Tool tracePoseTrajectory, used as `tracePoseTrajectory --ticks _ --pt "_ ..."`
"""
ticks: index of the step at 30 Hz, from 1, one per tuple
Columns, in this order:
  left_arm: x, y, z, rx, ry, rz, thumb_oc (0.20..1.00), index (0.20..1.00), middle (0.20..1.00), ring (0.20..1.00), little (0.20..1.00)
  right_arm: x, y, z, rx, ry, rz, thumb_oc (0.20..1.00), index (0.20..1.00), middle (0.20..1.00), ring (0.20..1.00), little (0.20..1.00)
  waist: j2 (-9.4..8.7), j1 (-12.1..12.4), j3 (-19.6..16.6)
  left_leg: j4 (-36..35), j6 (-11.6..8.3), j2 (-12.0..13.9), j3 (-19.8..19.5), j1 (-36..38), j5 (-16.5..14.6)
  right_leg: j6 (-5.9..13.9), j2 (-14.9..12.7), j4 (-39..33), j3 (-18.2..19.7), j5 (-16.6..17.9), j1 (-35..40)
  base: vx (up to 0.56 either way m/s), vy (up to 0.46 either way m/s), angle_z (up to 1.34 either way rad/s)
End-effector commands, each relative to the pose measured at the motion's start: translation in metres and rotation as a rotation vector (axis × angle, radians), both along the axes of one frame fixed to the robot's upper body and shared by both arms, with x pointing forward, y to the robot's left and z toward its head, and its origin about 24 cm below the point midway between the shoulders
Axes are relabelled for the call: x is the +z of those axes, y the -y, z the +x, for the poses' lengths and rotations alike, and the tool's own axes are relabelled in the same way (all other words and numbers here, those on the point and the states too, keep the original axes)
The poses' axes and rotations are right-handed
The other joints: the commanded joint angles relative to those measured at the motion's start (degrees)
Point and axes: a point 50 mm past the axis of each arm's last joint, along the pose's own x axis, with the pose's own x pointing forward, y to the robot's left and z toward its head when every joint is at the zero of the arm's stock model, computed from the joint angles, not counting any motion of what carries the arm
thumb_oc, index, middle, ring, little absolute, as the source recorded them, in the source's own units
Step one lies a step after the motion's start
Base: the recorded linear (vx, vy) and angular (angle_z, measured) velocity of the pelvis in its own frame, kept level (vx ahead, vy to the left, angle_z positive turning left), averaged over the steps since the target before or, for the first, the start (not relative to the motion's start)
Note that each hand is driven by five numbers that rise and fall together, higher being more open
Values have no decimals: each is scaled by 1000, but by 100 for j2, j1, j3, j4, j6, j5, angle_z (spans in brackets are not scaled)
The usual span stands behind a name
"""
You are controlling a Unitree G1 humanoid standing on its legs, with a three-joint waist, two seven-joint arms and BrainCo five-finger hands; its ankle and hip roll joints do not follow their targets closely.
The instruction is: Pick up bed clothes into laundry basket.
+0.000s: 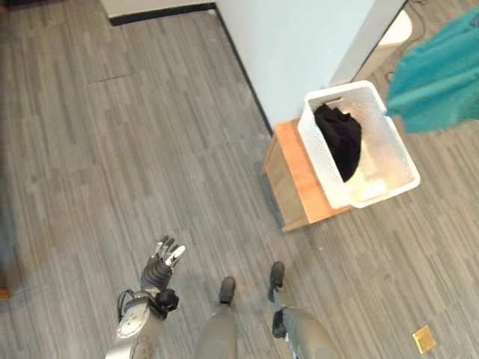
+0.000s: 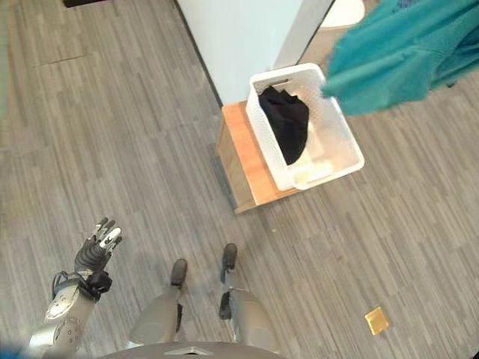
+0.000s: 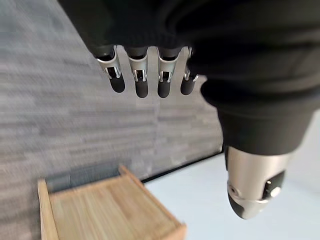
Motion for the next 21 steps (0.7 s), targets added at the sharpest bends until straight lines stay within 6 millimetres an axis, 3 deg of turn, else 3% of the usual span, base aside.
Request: tracePoseTrajectory --ticks 1,7,14,18,21 --pt "40 -4 19 -62 165 63 1000 1000 1000 1000 1000 30 15 -27 -96 172 -16 200 200 200 200 200 -16 -4 149 -267 -61 185 368 -338 564 364 -180 80 -166 -686 460 -19 -33 9" --pt "48 4 26 -96 200 79 1000 1000 1000 1000 1000 32 14 -23 -103 178 -8 200 200 200 200 200 -80 47 335 -267 -106 213 310 -566 634 358 -151 80 -213 -654 263 -19 -9 9" --pt "52 1 27 -37 228 79 1000 1000 1000 1000 1000 25 9 -22 -50 196 6 200 200 200 200 200 -35 28 561 -267 -182 245 234 -880 721 359 -166 80 -278 -617 -16 -15 -25 1" --pt "49 -2 26 -6 216 82 1000 1000 1000 1000 1000 10 9 -17 -36 161 13 200 200 200 200 200 -32 45 713 -267 -224 245 196 -1058 756 359 -166 80 -324 -594 -173 -27 -28 14" --pt "53 0 29 20 243 71 1000 1000 1000 1000 1000 -2 -4 -6 76 155 79 200 200 200 200 200 27 32 860 -267 -250 244 155 -1229 801 363 -144 80 -318 -568 -322 -39 -49 6"
